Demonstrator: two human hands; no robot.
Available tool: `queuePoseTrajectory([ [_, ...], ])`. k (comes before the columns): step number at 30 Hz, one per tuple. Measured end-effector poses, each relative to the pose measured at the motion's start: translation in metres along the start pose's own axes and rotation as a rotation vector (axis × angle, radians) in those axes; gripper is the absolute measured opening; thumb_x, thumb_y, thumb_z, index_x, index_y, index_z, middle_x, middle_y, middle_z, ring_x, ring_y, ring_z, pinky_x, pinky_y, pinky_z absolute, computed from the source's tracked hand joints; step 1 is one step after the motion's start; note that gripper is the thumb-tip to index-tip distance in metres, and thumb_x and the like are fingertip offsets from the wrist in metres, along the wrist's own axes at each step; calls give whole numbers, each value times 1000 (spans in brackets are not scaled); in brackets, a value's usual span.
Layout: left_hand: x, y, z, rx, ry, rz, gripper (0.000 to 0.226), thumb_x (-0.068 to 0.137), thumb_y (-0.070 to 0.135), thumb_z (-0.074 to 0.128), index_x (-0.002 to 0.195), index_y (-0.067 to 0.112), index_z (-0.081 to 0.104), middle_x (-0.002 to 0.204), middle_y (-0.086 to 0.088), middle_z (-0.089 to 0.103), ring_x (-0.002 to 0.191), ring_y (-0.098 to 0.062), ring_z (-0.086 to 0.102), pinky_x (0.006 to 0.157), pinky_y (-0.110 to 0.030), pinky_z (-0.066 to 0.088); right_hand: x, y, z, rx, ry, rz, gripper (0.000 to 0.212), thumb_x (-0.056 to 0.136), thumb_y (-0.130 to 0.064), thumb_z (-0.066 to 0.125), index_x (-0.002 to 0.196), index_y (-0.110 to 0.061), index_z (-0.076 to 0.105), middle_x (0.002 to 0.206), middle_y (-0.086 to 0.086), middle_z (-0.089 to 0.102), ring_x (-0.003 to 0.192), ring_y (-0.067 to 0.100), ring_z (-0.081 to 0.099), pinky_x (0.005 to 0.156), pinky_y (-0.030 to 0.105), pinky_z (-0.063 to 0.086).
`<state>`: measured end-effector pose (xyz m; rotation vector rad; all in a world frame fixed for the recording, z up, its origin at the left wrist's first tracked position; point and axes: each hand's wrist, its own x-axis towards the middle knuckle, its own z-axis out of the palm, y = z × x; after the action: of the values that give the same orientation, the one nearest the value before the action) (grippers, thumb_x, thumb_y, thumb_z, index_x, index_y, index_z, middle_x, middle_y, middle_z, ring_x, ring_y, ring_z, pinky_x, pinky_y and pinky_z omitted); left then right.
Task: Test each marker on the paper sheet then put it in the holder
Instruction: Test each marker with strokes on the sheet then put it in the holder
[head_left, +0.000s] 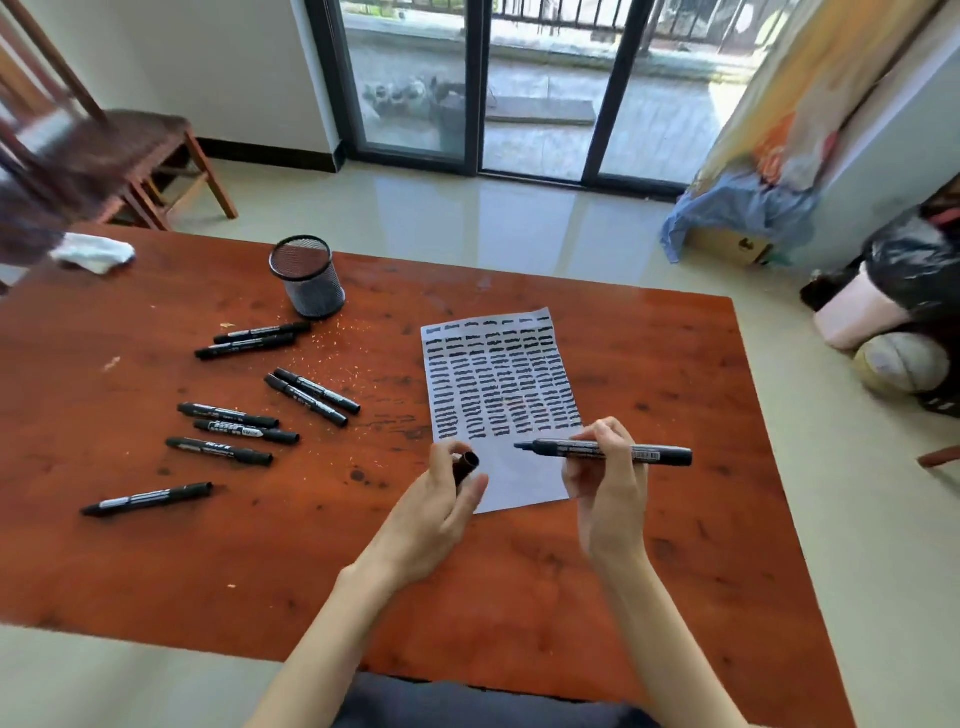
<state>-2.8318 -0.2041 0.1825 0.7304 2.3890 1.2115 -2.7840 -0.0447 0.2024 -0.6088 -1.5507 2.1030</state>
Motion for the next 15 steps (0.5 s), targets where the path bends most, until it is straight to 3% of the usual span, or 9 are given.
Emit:
queuePoseTrajectory([
  [4, -11, 18, -2, -18, 21, 121, 24, 91, 40, 30, 98, 18, 38, 68, 9, 42, 56, -8, 38, 52, -20, 28, -7, -19, -1, -4, -41, -72, 26, 75, -38, 50, 54, -22, 51, 42, -4, 40, 39, 10, 33, 40, 20, 26],
  [9, -13, 28, -4, 16, 42, 159, 11, 93, 32, 39, 98, 22, 40, 70, 17, 45, 62, 2, 46, 55, -14, 32, -11, -22, -3, -60, -96, -85, 31, 76, -38, 49, 58, -13, 48, 42, -1, 40, 38, 10, 32, 41, 18, 28],
  [15, -16, 34, -5, 70, 52, 169, 11, 93, 34, 40, 99, 24, 41, 73, 17, 47, 64, -3, 46, 56, -18, 33, -12, -20, -6, -101, -158, -73, 34, 75, -39, 50, 60, -9, 47, 41, -1, 41, 37, 10, 33, 40, 17, 29],
])
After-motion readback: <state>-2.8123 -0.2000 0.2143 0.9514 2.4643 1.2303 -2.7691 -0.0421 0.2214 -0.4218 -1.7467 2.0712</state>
